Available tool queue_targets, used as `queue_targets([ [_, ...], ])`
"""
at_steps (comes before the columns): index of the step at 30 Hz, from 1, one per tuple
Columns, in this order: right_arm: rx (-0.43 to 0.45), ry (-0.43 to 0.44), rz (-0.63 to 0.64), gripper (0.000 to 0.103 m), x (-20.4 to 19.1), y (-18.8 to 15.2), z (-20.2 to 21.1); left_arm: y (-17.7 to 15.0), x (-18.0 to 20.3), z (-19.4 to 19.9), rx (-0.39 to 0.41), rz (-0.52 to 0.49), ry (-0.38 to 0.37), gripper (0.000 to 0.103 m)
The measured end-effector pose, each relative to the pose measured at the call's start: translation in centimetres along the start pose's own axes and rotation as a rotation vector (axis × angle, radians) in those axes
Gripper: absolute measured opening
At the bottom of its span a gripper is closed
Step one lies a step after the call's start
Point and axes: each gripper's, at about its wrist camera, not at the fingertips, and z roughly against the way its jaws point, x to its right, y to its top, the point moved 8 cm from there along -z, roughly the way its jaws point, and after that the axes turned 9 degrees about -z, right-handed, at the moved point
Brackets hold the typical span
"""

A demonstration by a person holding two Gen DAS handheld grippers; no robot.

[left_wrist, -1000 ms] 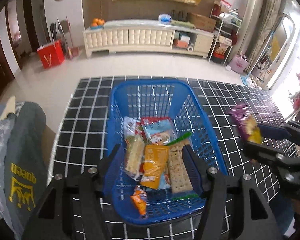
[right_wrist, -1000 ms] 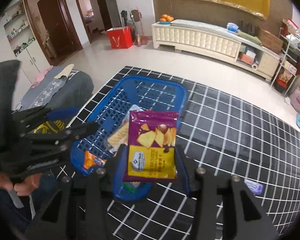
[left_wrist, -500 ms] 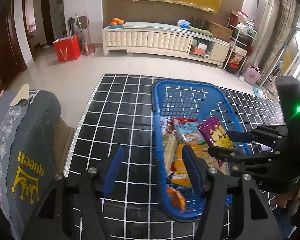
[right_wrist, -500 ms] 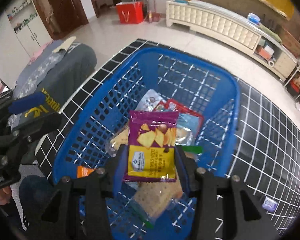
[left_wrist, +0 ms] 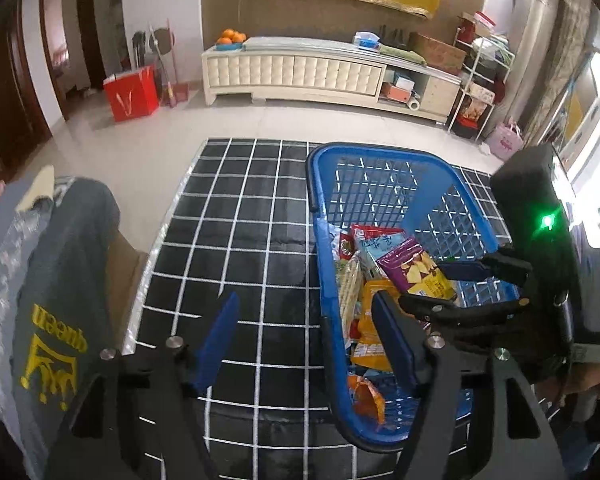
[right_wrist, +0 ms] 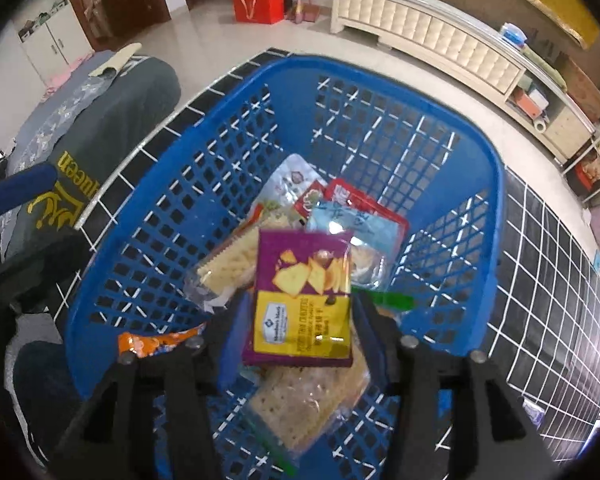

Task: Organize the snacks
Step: 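Withdraw both tools from the basket toward the purple Doublemint gum pack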

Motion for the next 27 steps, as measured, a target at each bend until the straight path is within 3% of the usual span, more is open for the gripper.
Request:
queue_targets([
  [10, 0.101, 0.012, -0.03, 0.067, 2.4, -0.9, 5.9, 0.4, 2.1, 2.6, 0.029, -0.054, 0.037, 0.068],
  [16, 0.154, -0.021, -0.057, 0.068, 4.7, -2.4, 9.8, 1.0, 4.6, 4.4, 0.057, -0.08, 0.035, 0.081],
  [21, 0.189, -0.049, -0.101, 0.069, 7.6, -4.1, 12.8, 1.9, 7.6, 6.0, 0.085, -0.106, 0.016, 0.083],
  [27, 0.251, -0.104, -0.142, 0.084, 11.4, -5.9, 16.0, 2.8, 11.5, 7.1, 0.112, -0.149, 0.01, 0.089],
])
